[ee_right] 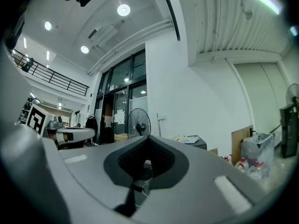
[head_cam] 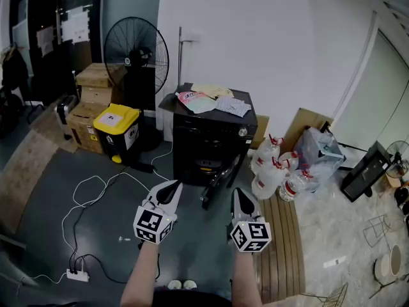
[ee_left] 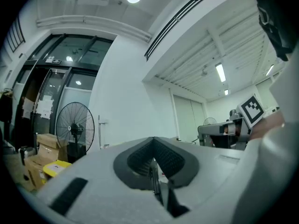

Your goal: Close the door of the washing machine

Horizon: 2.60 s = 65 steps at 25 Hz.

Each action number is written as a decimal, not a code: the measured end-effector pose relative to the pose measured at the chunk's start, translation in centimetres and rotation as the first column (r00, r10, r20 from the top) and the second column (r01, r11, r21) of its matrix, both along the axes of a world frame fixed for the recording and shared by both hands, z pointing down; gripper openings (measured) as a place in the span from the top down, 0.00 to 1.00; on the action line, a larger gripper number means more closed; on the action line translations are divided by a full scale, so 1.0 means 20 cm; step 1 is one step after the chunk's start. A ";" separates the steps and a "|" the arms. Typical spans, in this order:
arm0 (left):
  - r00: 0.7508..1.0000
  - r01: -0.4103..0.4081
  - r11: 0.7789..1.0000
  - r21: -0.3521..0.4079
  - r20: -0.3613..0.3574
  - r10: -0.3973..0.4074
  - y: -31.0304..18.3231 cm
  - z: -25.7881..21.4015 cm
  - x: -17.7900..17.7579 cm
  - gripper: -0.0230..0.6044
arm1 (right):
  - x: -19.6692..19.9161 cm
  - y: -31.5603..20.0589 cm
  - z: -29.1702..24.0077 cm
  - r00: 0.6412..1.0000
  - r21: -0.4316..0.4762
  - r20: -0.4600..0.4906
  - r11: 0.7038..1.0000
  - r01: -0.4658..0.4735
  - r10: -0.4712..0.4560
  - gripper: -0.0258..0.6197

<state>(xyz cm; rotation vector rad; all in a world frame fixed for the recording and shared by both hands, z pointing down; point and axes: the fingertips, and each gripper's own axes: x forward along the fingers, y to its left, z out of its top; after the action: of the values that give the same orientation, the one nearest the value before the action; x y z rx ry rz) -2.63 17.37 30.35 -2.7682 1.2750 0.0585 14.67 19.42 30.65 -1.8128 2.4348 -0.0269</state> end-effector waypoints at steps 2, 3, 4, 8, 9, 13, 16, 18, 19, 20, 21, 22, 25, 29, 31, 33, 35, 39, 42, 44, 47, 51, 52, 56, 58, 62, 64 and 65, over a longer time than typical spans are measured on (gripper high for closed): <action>1.000 0.002 1.000 -0.002 0.000 -0.002 0.00 0.00 -0.01 0.97 | -0.02 0.00 0.01 1.000 -0.009 -0.002 1.000 0.016 -0.016 0.94; 1.000 0.004 1.000 -0.003 0.000 -0.004 0.00 0.00 -0.01 0.97 | -0.03 -0.01 0.02 1.000 -0.014 -0.002 1.000 0.021 -0.021 0.94; 1.000 0.005 1.000 -0.003 0.000 -0.005 0.00 0.00 -0.02 0.97 | -0.03 0.00 0.03 1.000 -0.017 -0.003 1.000 0.025 -0.025 0.94; 1.000 0.012 1.000 -0.007 0.002 -0.012 0.01 0.02 -0.03 0.97 | -0.03 0.01 0.05 1.000 -0.019 -0.003 1.000 0.021 -0.021 0.94; 1.000 0.013 1.000 -0.009 0.002 -0.013 0.01 0.02 -0.03 0.97 | -0.03 0.01 0.05 1.000 -0.018 0.000 1.000 0.023 -0.023 0.94; 1.000 0.017 1.000 -0.019 0.004 -0.017 0.01 0.04 -0.04 0.97 | -0.03 0.00 0.05 0.999 -0.010 0.004 0.999 0.032 -0.032 0.81; 1.000 0.021 0.999 -0.026 0.005 -0.021 0.00 0.05 -0.05 0.97 | -0.04 0.00 0.06 0.999 -0.009 0.005 0.999 0.031 -0.031 0.66; 1.000 0.026 0.999 -0.031 0.004 -0.026 0.00 0.06 -0.05 0.97 | -0.03 -0.01 0.08 1.000 -0.014 0.009 0.999 0.029 -0.028 0.57; 1.000 0.027 0.999 -0.034 0.004 -0.027 -0.01 0.06 -0.04 0.97 | -0.02 -0.01 0.09 1.000 -0.016 0.012 0.999 0.028 -0.028 0.54; 1.000 0.029 0.999 -0.036 0.004 -0.029 -0.01 0.07 -0.04 0.97 | -0.02 -0.01 0.10 0.999 -0.018 0.016 0.999 0.030 -0.029 0.51; 1.000 0.030 0.999 -0.038 0.004 -0.030 -0.01 0.08 -0.04 0.97 | -0.01 -0.01 0.11 0.999 -0.020 0.020 0.999 0.033 -0.032 0.47; 0.999 0.032 0.999 -0.039 0.004 -0.031 -0.01 0.08 -0.04 0.97 | -0.01 -0.02 0.12 0.999 -0.024 0.023 0.999 0.036 -0.036 0.45; 0.999 0.036 0.998 -0.046 0.005 -0.036 -0.03 0.09 -0.02 0.97 | 0.00 -0.04 0.14 0.998 -0.036 0.030 0.998 0.047 -0.046 0.41; 0.999 0.045 0.998 -0.053 0.011 -0.044 -0.06 0.11 0.00 0.97 | 0.02 -0.09 0.18 0.997 -0.049 0.036 0.997 0.065 -0.063 0.37; 0.999 0.052 0.997 -0.058 0.016 -0.052 -0.07 0.13 0.01 0.97 | 0.04 -0.12 0.20 0.997 -0.055 0.041 0.996 0.073 -0.070 0.37; 0.998 0.063 0.996 -0.062 0.015 -0.062 -0.09 0.14 0.01 0.97 | 0.05 -0.15 0.23 0.996 -0.061 0.044 0.995 0.080 -0.077 0.37; 0.997 0.074 0.995 -0.067 0.020 -0.072 -0.09 0.18 0.01 0.97 | 0.07 -0.19 0.27 0.996 -0.067 0.043 0.994 0.086 -0.083 0.37; 0.994 0.106 0.991 -0.078 0.045 -0.103 -0.18 0.25 -0.03 0.97 | 0.08 -0.33 0.34 0.995 -0.086 0.043 0.992 0.096 -0.093 0.37; 0.991 0.131 0.987 -0.089 0.017 -0.130 -0.28 0.26 -0.10 0.97 | 0.07 -0.43 0.39 0.995 -0.102 0.036 0.990 0.097 -0.094 0.37; 0.991 0.137 0.987 -0.086 0.016 -0.136 -0.38 0.28 -0.14 0.97 | 0.06 -0.52 0.41 0.996 -0.103 0.032 0.991 0.090 -0.088 0.37; 0.991 0.133 0.988 -0.082 0.001 -0.133 -0.55 0.31 -0.18 0.97 | 0.05 -0.67 0.44 0.997 -0.099 0.020 0.992 0.072 -0.071 0.37; 0.995 0.097 0.993 -0.072 -0.014 -0.098 -0.84 0.37 -0.23 0.97 | 0.02 -0.93 0.50 1.000 -0.088 0.003 0.996 0.029 -0.028 0.37; 0.996 0.083 0.994 -0.071 -0.016 -0.084 -0.94 0.39 -0.24 0.97 | 0.01 -1.01 0.52 1.000 -0.089 -0.001 0.996 0.014 -0.014 0.37; 0.998 0.043 0.994 -0.098 -0.030 -0.047 -1.37 0.43 -0.32 0.97 | -0.04 -1.37 0.60 0.998 -0.135 -0.055 0.990 -0.038 0.030 0.37; 1.000 0.022 0.993 -0.118 -0.018 -0.024 -1.57 0.44 -0.36 0.97 | -0.06 -1.52 0.62 0.996 -0.159 -0.064 0.985 -0.064 0.054 0.37; 0.999 -0.043 0.992 -0.117 0.006 0.044 -1.96 0.41 -0.40 0.97 | -0.10 -1.84 0.64 0.992 -0.181 -0.065 0.977 -0.116 0.106 0.37; 0.994 -0.099 0.988 -0.118 0.032 0.103 -2.13 0.43 -0.38 0.97 | -0.10 -1.98 0.67 0.988 -0.178 -0.054 0.972 -0.154 0.147 0.37; 0.991 -0.126 0.984 -0.122 0.039 0.132 -2.20 0.44 -0.37 0.97 | -0.10 -2.03 0.68 0.984 -0.178 -0.046 0.968 -0.175 0.170 0.37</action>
<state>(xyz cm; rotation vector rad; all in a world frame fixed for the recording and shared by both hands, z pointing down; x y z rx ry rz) -10.01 -26.60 39.15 -2.9322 1.1221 -0.0755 12.74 -21.25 44.25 -2.1103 2.3532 -0.2146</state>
